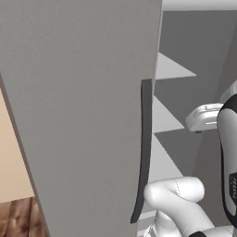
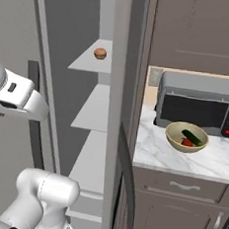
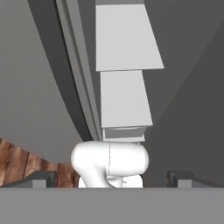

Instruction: Take the cucumber, bell pepper, and tangerine from the freezer and place them in the bowl on the counter.

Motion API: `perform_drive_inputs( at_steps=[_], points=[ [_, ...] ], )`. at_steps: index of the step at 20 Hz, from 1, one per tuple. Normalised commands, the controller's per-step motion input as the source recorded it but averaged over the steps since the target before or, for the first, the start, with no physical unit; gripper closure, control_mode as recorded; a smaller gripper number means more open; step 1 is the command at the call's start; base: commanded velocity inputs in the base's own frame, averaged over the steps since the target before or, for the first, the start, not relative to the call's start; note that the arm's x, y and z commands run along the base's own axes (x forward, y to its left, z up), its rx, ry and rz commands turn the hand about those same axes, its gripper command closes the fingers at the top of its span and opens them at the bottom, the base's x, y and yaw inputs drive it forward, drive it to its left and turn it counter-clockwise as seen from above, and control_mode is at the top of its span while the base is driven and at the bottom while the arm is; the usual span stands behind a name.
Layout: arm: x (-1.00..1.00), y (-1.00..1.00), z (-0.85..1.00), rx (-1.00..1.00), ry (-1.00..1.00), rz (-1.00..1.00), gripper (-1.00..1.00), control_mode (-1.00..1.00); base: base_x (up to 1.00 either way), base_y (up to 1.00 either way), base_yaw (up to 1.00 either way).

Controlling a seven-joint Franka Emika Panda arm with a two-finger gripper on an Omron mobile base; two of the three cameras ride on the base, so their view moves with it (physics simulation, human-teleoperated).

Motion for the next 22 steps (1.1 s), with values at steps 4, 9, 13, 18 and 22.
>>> perform_drive_inputs(
  at_steps=[4, 9, 13, 18, 22],
  points=[
    [0.0, 0.0, 0.0, 0.0, 0.0, 0.0, -1.0, 1.0, 0.13, -0.61, 0.0],
    [0.0, 0.0, 0.0, 0.0, 0.0, 0.0, -1.0, 1.0, -0.05, -0.76, 0.0],
    [0.0, 0.0, 0.0, 0.0, 0.0, 0.0, -1.0, 1.0, -0.24, -0.64, -0.03],
    [0.0, 0.0, 0.0, 0.0, 0.0, 0.0, -1.0, 1.0, -0.23, -0.49, -0.16],
    [0.0, 0.0, 0.0, 0.0, 0.0, 0.0, -1.0, 1.0, -0.01, -0.21, -0.1]
  ],
)
